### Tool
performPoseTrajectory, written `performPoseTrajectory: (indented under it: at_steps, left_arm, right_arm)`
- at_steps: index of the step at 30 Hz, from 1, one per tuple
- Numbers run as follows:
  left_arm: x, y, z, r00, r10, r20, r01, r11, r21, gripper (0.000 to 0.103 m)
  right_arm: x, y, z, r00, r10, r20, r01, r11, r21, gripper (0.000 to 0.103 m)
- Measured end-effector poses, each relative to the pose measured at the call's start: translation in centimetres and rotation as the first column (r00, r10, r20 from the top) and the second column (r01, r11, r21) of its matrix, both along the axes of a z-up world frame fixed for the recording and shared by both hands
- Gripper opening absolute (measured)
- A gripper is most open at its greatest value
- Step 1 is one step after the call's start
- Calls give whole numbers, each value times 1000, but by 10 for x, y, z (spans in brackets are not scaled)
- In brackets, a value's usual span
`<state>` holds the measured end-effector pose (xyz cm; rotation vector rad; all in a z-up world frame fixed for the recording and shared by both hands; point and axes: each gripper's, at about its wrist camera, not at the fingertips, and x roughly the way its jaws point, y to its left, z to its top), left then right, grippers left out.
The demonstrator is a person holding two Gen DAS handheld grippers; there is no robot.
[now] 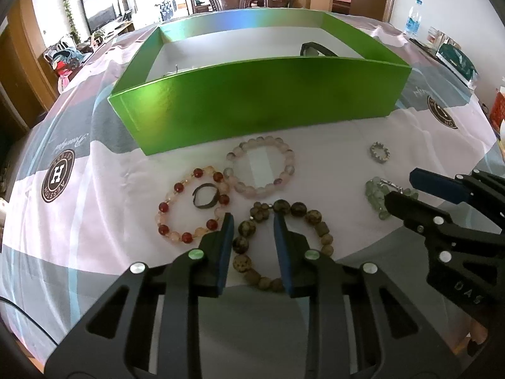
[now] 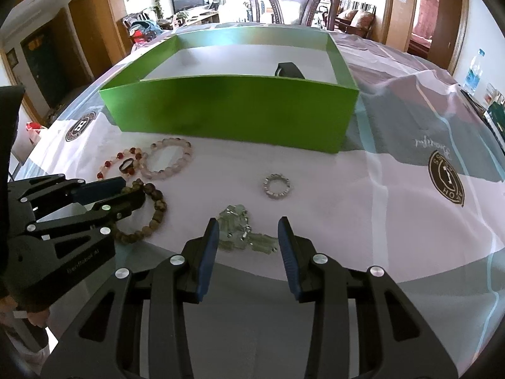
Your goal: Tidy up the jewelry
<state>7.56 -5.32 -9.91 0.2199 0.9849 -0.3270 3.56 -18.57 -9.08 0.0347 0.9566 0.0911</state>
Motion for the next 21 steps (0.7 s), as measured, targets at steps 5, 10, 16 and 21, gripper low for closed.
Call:
performPoseTrajectory:
  at_steps: [5, 10, 16, 21]
  left_arm:
    - [0, -2, 0, 1000, 0, 7, 0, 1000, 7, 26]
    - [-1, -2, -1, 1000, -8, 12, 8, 1000, -2, 23]
    - [-2, 1, -1, 1000, -15, 10, 15, 1000, -21, 12]
    - [-1, 4, 1, 1000, -3, 6, 4, 1000, -26, 12]
  right_arm:
    - [4, 4, -2, 1000, 4, -9, -4, 1000, -2, 39]
    - [6, 5, -4, 1000, 4, -17, -4, 1000, -4, 39]
    - [7, 8, -8, 999, 23, -22, -23, 1000, 5, 34]
    - [3, 11, -5, 999, 44, -11, -44, 999, 16, 11]
